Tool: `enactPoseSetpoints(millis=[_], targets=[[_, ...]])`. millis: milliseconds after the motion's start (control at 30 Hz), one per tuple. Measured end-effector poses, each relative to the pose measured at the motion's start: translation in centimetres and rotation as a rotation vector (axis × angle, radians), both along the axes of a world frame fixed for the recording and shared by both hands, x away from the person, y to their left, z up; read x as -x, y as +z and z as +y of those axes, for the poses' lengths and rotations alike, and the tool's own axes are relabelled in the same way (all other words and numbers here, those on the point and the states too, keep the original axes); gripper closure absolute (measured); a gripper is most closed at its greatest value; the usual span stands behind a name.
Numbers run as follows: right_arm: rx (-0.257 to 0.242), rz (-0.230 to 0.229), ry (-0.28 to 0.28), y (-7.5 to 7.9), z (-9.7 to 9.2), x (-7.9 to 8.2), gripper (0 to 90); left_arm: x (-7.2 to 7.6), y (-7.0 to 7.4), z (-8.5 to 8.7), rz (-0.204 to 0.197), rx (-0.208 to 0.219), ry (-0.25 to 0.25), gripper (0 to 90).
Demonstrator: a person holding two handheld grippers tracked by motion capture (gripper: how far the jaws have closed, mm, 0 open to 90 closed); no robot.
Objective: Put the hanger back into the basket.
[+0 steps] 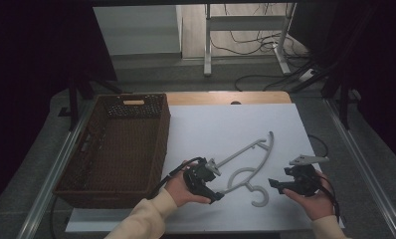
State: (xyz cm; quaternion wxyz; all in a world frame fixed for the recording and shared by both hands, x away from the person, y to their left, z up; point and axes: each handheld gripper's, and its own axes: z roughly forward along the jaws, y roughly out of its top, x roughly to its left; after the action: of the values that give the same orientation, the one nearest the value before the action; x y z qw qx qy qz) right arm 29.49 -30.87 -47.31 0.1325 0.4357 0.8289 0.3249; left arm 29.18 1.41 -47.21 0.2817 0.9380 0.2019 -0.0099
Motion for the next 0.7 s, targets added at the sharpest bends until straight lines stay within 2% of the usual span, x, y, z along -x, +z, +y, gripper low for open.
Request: enactPoseSetpoints(millis=[167,433,600,700], targets=[[0.002,0.004,-0.001,-0.1,0.0,-0.1,23.8,-0.6,-1.0,-1.1,0.014,-0.028,-0.028,32.2],[0.008,0.007,-0.001,-0.2,0.0,-0.1,23.8,-1.1,-2.3,-2.2,0.023,-0.063,-0.044,36.3],[0.012,0.011,-0.001,-0.2,0.0,-0.1,23.8,-1.2,-2.9,-2.8,0.024,-0.079,-0.048,40.9],[-0.002,0.015,-0.006,-0.2,-0.1,-0.1,23.8,-1.1,-3.3,-3.2,0.021,-0.093,-0.051,45.3]])
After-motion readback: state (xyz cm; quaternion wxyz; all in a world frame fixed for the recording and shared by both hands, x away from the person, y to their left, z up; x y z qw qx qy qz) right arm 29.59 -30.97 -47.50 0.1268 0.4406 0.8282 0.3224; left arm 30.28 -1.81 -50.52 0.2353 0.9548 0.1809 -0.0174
